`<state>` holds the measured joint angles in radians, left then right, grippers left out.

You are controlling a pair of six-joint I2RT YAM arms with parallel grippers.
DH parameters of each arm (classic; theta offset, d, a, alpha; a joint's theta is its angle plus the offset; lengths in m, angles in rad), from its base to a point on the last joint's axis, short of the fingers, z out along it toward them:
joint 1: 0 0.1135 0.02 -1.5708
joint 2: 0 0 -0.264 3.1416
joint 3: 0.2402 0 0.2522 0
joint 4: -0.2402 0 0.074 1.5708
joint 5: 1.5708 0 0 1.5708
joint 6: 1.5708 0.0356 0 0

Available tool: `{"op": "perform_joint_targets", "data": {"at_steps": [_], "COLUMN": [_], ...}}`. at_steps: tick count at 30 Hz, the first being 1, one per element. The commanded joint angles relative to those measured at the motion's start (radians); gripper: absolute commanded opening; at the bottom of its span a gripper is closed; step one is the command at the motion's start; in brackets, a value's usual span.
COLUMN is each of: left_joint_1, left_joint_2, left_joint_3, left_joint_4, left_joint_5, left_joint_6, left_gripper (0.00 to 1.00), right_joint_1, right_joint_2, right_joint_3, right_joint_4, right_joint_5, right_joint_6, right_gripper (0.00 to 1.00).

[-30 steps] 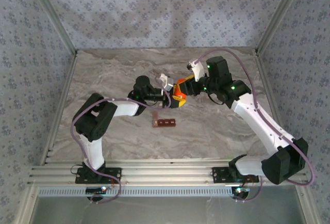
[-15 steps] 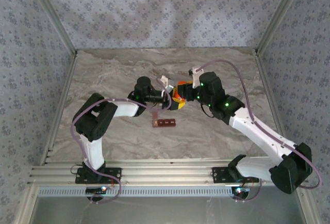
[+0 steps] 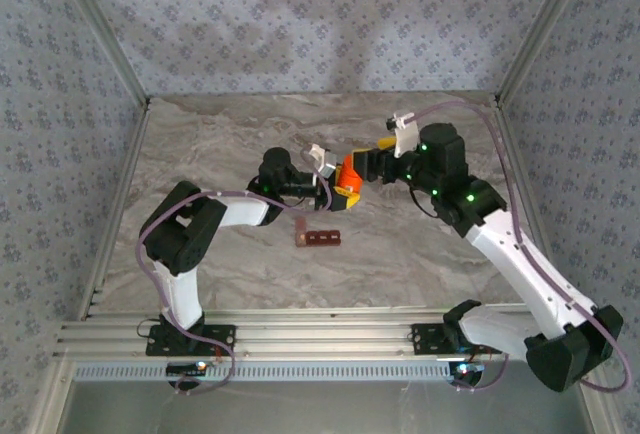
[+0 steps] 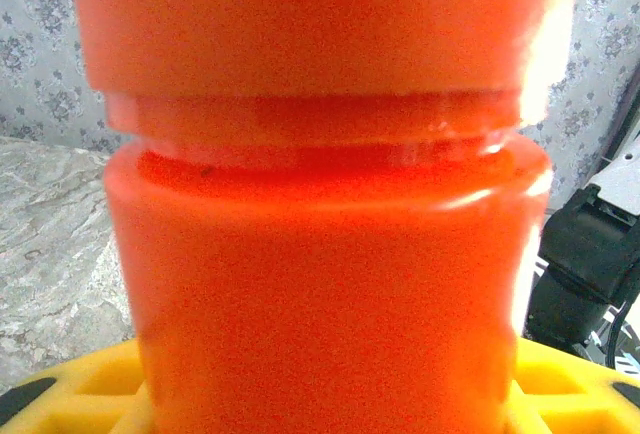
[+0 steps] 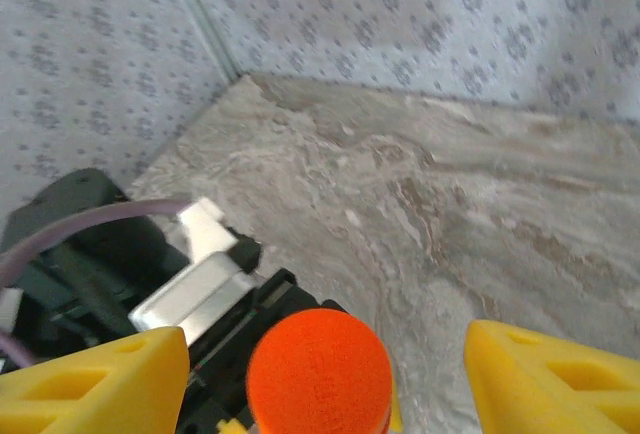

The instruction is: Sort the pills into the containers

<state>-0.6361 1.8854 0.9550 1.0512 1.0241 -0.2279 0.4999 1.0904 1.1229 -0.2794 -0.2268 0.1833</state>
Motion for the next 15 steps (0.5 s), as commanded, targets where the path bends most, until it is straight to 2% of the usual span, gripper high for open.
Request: {"op": "perform_joint_targets", "data": {"at_steps": [1, 8, 15], "left_joint_1": [-0.004, -0.007, -0.008], "left_joint_2": [-0.049, -0.045, -0.046], "left_joint_3": [0.025, 0.031, 0.032], "left_joint_4": [0.053, 0.048, 0.043], "left_joint_5": [0.027, 0.035, 0.037], "left_joint_6": [0.011, 0.012, 0.013], "left_gripper": [0.00, 0.00, 0.00], "right_joint_1": [-0.037, -0.107, -0.106], "right_joint_2": [0.019, 0.175, 0.240], "right_joint_3": [0.029, 0.169, 0.210], "right_joint_4": [-0.017, -0.200, -0.257], "right_joint_5": [-0.142, -0.338, -0.392], "right_joint_6": [-0.143, -0.237, -0.266], "right_gripper": [0.74, 0.75, 0.73]}}
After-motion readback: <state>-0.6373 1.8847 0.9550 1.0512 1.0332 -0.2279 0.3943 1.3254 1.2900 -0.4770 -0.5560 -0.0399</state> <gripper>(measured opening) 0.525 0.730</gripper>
